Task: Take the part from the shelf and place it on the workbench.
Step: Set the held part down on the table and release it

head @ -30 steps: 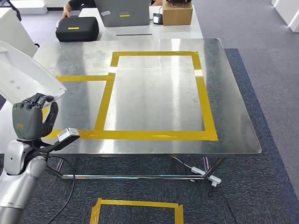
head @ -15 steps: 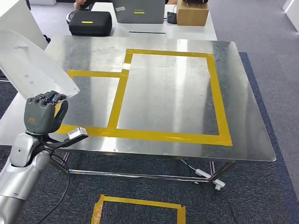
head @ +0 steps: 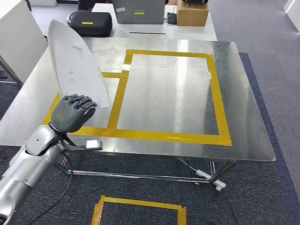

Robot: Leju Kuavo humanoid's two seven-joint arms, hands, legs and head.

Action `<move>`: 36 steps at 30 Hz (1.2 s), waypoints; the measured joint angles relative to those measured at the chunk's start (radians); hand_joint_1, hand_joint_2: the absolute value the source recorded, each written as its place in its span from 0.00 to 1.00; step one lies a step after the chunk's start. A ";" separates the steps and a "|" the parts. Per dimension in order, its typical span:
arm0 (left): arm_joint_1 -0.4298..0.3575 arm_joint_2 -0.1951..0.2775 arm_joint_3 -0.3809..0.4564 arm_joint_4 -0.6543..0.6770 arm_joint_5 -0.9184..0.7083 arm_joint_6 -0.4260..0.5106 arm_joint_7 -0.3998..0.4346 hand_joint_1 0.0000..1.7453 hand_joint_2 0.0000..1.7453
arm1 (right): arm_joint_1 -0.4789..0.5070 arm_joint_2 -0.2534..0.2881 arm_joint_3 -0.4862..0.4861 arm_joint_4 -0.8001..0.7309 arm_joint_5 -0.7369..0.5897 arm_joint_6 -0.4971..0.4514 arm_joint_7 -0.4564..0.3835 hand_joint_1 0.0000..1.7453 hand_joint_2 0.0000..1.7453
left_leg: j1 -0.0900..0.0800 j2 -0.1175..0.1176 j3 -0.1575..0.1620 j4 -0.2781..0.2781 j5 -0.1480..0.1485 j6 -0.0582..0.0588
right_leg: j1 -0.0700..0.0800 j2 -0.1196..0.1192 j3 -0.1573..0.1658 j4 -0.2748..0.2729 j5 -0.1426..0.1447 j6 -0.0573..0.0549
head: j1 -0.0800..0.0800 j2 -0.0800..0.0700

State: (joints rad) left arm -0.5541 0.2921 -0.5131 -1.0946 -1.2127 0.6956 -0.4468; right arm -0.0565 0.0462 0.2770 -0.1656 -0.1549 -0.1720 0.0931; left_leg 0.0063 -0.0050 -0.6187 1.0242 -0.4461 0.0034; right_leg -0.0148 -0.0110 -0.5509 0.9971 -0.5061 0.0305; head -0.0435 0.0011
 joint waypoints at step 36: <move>-0.385 -0.102 -0.240 0.464 0.201 -0.604 0.220 1.00 1.00 | 0.003 0.000 0.000 0.000 0.003 0.008 0.006 0.00 0.00 | 0.000 0.000 0.000 -0.001 0.001 0.000 | 0.001 0.001 0.000 0.001 0.000 0.000 | 0.000 0.000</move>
State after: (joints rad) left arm -0.9387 0.1899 -0.7535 -0.6309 -1.0115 0.0918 -0.2266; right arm -0.0537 0.0462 0.2766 -0.1652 -0.1514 -0.1642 0.0988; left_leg 0.0067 -0.0049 -0.6188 1.0234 -0.4447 0.0036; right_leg -0.0140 -0.0104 -0.5514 0.9985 -0.5058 0.0306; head -0.0435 0.0011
